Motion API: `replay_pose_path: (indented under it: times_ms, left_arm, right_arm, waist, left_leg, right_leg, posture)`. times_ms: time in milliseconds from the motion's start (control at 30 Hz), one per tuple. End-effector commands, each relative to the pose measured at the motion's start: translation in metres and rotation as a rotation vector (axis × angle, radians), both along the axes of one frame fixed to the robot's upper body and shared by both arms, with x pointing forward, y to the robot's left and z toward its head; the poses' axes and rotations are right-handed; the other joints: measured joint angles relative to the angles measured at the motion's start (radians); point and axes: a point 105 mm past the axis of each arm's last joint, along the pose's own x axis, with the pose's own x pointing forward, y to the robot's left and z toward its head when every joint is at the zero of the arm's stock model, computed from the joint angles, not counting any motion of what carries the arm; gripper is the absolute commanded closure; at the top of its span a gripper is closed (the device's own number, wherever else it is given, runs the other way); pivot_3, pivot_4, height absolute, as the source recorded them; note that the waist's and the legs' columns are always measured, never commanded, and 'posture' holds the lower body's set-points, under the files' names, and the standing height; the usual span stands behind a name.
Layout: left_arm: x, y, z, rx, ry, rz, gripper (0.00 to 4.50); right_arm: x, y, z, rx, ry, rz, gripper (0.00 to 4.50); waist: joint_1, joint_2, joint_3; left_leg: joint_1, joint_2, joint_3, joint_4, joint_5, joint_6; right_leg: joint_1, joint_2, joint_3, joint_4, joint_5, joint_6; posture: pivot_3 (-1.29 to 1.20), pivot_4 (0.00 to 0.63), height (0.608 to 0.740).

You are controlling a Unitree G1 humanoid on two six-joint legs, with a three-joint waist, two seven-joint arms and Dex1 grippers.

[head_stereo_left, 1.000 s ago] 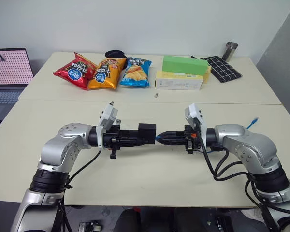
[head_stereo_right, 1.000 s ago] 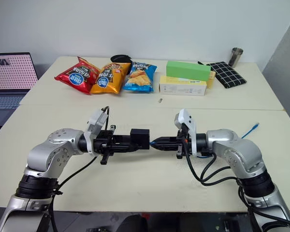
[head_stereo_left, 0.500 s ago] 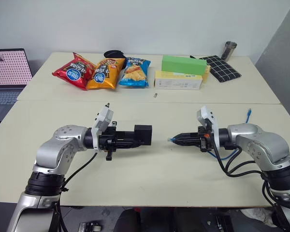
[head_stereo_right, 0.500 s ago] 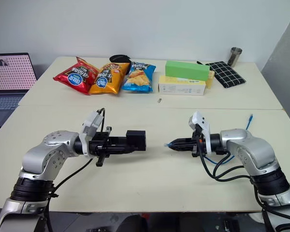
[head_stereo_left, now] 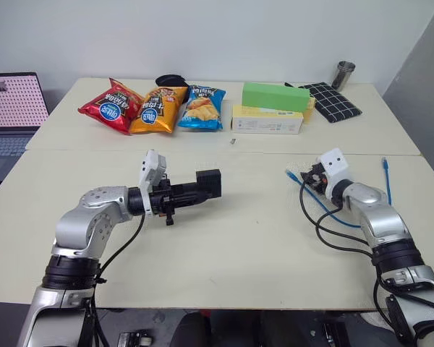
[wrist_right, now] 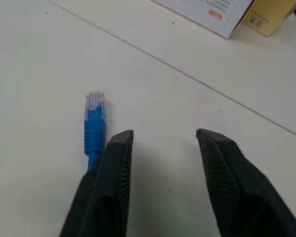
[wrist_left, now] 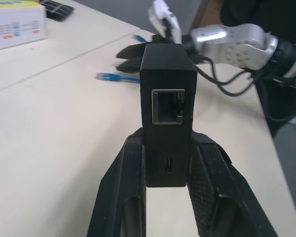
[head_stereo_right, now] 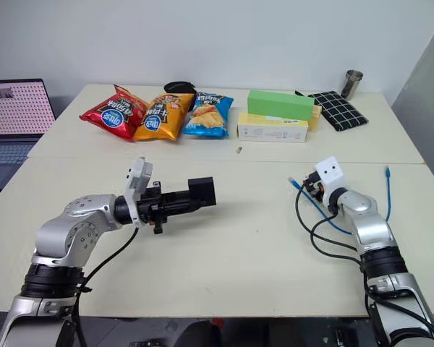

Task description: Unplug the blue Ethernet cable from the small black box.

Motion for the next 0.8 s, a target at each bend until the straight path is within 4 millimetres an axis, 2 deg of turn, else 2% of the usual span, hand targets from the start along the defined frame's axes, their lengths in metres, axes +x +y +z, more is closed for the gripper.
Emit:
replay_pose_path:
  times_ms: [33, 100, 233, 400, 533, 600, 633, 800]
  left_arm:
    - [0.035, 0.011, 0.005, 0.035, -0.148, 0.23, 3.72]
    - [0.053, 0.02, 0.0, 0.065, -0.213, 0.366, 3.72]
    - [0.076, 0.035, -0.015, 0.072, -0.28, 0.567, 3.72]
    - [0.093, 0.045, -0.035, 0.046, -0.29, 0.746, 3.72]
    - [0.098, 0.044, -0.053, 0.092, -0.3, 0.786, 3.72]
    - [0.099, 0.047, -0.06, 0.105, -0.292, 0.806, 3.02]
    - [0.098, 0.047, -0.063, 0.102, -0.281, 0.806, 2.98]
    - [0.085, 0.051, -0.077, 0.119, -0.256, 0.782, 1.84]
  right_arm:
    - [-0.034, 0.037, 0.047, 0.098, -0.064, 0.342, 1.37]
    - [-0.067, 0.065, 0.059, 0.159, -0.034, 0.554, 1.01]
    - [-0.095, 0.095, 0.072, 0.187, -0.018, 0.686, 1.01]
    - [-0.098, 0.109, 0.072, 0.177, -0.021, 0.694, 1.01]
    - [-0.096, 0.113, 0.07, 0.163, -0.018, 0.687, 1.01]
    - [-0.096, 0.114, 0.068, 0.157, -0.016, 0.685, 0.98]
    - [-0.096, 0.114, 0.068, 0.154, -0.015, 0.683, 0.98]
    - [-0.095, 0.111, 0.063, 0.147, -0.002, 0.658, 0.98]
  waist:
    - [0.004, 0.001, 0.0]
    - [0.007, 0.001, 0.0]
    - [0.002, 0.0, 0.0]
    - [0.005, -0.001, 0.0]
    - [0.006, -0.001, 0.0]
    - [0.005, -0.001, 0.0]
    - [0.005, -0.001, 0.0]
    - [0.004, -0.001, 0.0]
  left_leg:
    - [0.0, 0.0, 0.0, 0.0, 0.0, 0.0]
    - [0.0, 0.0, -0.001, 0.0, 0.0, 0.0]
    - [0.0, 0.0, -0.001, 0.0, 0.0, 0.0]
    - [0.0, 0.0, -0.001, 0.001, 0.0, 0.0]
    - [-0.001, -0.001, -0.001, 0.001, 0.0, 0.0]
    - [0.0, -0.001, -0.001, 0.001, 0.0, 0.0]
    - [0.0, -0.001, -0.001, 0.001, 0.0, 0.0]
    - [0.0, -0.001, -0.001, 0.001, 0.0, 0.0]
  right_leg:
    - [0.0, 0.0, 0.0, 0.0, 0.0, 0.0]
    - [0.0, 0.0, 0.0, -0.001, 0.0, 0.0]
    - [0.0, 0.0, -0.001, -0.001, 0.0, 0.0]
    - [0.001, 0.0, -0.001, 0.0, 0.0, 0.0]
    - [0.0, -0.001, -0.001, 0.0, 0.0, 0.0]
    - [0.0, -0.001, -0.001, 0.0, 0.0, 0.0]
    - [0.0, -0.001, -0.001, 0.0, 0.0, 0.0]
    - [0.0, -0.001, -0.001, 0.0, 0.0, 0.0]
  posture:
    - [0.0, 0.15, 0.74]
    - [0.0, 0.15, 0.74]
    - [0.0, 0.15, 0.74]
    - [0.0, 0.15, 0.74]
    - [0.0, 0.15, 0.74]
    - [0.0, 0.15, 0.74]
    - [0.0, 0.15, 0.74]
    - [0.0, 0.15, 0.74]
